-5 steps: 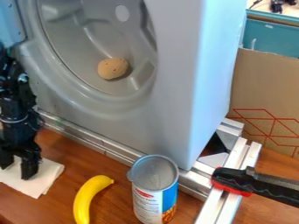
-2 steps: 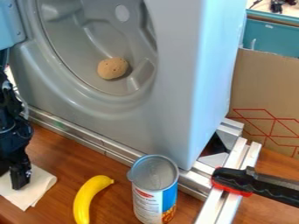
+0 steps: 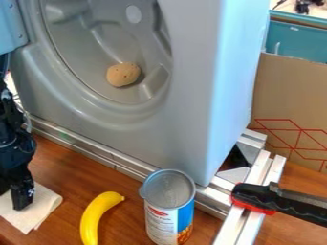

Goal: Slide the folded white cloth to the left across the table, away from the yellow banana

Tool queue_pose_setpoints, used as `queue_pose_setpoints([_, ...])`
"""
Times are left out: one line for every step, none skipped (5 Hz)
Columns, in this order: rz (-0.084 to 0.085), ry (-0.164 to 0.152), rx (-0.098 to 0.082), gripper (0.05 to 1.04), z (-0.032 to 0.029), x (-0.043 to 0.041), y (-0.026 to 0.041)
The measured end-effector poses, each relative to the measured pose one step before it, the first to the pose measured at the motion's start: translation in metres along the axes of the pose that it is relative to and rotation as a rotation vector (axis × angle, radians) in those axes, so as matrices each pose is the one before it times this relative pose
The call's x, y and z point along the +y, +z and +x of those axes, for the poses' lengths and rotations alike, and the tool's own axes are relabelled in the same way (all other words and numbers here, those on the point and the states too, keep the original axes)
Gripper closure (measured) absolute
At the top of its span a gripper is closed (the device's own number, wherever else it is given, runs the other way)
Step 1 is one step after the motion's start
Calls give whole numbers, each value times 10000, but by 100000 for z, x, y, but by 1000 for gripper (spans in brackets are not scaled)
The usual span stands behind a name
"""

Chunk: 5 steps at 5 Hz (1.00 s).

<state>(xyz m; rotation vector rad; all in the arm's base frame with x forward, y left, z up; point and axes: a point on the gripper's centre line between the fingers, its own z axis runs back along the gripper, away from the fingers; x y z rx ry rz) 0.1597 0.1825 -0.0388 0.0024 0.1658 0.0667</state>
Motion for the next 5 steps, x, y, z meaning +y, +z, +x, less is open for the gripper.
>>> queue_pose_setpoints([-237,-188,-143,83,-1127,-1541,884])
queue_pose_setpoints([335,-358,-876,83,769,-698,2300])
queue_pose_setpoints([215,-191,-559,83,31,-448,1883])
queue_pose_setpoints([107,-2,-109,83,-442,-344,1411])
queue_pose_setpoints([-169,-51,391,83,-668,-822,503])
